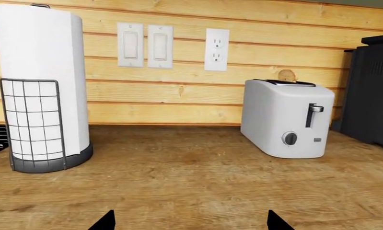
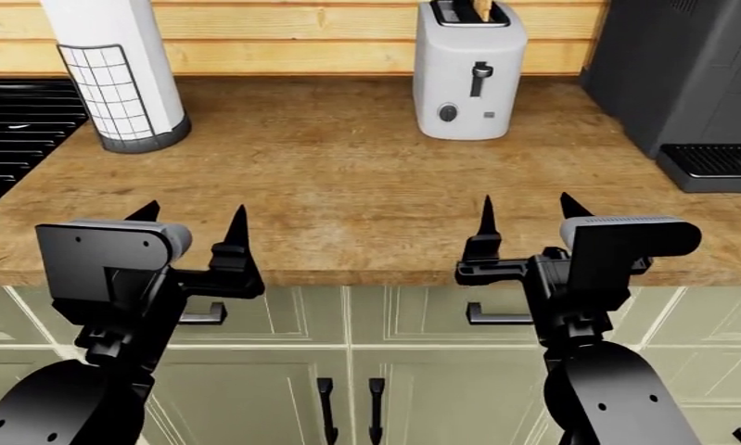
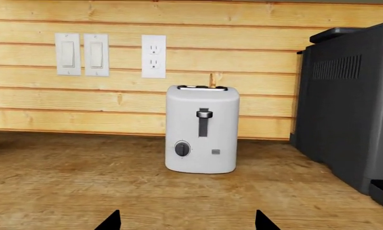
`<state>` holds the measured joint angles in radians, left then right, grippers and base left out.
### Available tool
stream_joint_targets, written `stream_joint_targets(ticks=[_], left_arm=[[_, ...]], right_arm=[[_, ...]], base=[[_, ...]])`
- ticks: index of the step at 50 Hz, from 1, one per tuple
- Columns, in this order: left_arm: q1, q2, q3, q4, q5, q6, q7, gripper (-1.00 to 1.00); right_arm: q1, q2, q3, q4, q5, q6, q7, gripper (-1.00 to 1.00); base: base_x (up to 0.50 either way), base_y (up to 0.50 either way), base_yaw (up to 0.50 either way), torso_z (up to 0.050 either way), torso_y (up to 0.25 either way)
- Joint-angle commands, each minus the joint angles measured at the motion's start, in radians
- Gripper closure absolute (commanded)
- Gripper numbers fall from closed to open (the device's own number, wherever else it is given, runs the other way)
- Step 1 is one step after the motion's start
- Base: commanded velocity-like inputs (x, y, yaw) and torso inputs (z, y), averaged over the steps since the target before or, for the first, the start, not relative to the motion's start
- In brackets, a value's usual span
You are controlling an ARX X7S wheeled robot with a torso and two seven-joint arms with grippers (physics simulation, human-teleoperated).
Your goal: Push down the lever of the toaster to turn it on.
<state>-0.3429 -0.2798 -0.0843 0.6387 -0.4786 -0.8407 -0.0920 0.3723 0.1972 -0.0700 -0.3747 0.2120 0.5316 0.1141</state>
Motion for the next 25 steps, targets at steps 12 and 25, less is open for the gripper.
stream_joint_targets(ticks=[12,25], left_arm=[[0.0,-0.006,0.008,-0.002,-0.011,0.001,-0.009,-1.0],[0.0,-0.01,0.014,-0.006,-0.013,0.006,-0.012,-1.0]], right_arm=[[0.004,0.007,0.001,0.004,0.015,0.0,0.015,-1.0],[0.001,0.01,-0.002,0.012,0.022,-0.01,0.021,-1.0]], base=[[0.33,0.0,0.0,0.0,0.0],[0.33,0.0,0.0,0.0,0.0]])
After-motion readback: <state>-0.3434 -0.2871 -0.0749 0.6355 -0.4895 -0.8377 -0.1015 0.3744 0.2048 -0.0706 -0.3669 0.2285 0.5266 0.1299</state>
